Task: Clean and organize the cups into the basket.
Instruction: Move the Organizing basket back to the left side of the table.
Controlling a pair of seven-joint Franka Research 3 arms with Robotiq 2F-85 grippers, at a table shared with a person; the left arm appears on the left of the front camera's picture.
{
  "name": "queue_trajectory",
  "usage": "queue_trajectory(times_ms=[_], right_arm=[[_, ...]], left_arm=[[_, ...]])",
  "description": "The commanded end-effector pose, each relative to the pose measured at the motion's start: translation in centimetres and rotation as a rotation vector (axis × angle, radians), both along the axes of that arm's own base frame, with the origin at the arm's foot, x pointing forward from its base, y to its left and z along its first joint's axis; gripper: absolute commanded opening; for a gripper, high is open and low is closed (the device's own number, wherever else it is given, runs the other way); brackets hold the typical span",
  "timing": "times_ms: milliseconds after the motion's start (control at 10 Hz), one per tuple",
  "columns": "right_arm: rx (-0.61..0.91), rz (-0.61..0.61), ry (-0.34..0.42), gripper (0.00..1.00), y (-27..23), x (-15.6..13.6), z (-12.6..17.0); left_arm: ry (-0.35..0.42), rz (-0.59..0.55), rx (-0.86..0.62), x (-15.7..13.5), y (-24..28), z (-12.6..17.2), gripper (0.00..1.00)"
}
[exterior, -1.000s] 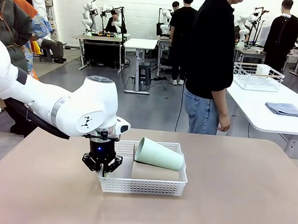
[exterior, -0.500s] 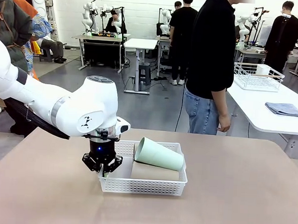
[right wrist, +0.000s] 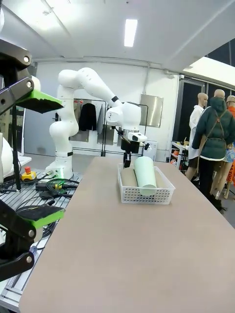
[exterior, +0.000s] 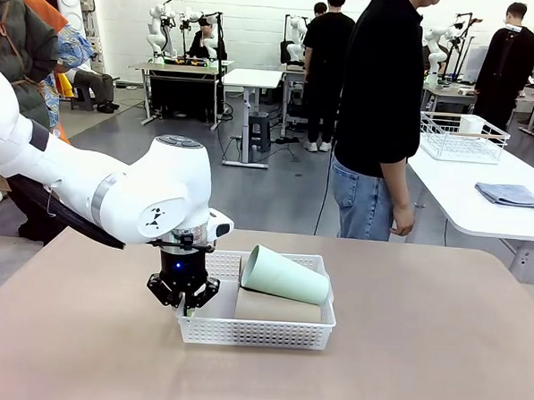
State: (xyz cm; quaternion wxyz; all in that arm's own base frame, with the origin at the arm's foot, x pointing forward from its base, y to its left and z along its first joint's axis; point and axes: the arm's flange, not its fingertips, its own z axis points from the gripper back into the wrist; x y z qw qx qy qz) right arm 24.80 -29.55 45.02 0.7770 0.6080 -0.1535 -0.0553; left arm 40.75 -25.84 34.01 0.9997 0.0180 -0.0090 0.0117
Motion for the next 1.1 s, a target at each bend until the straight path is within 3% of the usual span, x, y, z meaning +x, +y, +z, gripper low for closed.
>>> queue_trajectory(times_ms=[0, 700, 800, 900, 1000], right_arm=[[-0.009, 0.008, 0.002, 1.0, 0.1, -0.3, 0.3], [-0.009, 0.008, 0.002, 1.0, 0.1, -0.3, 0.3], [-0.009, 0.008, 0.002, 1.0, 0.1, -0.3, 0.3], [-0.009, 0.008, 0.002, 1.0, 0.1, -0.3, 0.3], [-0.009, 0.008, 0.002, 1.0, 0.1, -0.3, 0.3]], left_arm=[[0.005, -0.008, 0.009, -0.4, 0.3, -0.3, 0.0], [0.005, -0.008, 0.009, -0.4, 0.3, -0.3, 0.0], [0.0, 0.0, 0.0, 0.0, 0.0, 0.0, 0.04], [0.069, 0.014, -0.023, 0.9, 3.0, 0.0, 0.04], [0.074, 0.023, 0.001, 1.8, 6.4, 0.8, 0.04]])
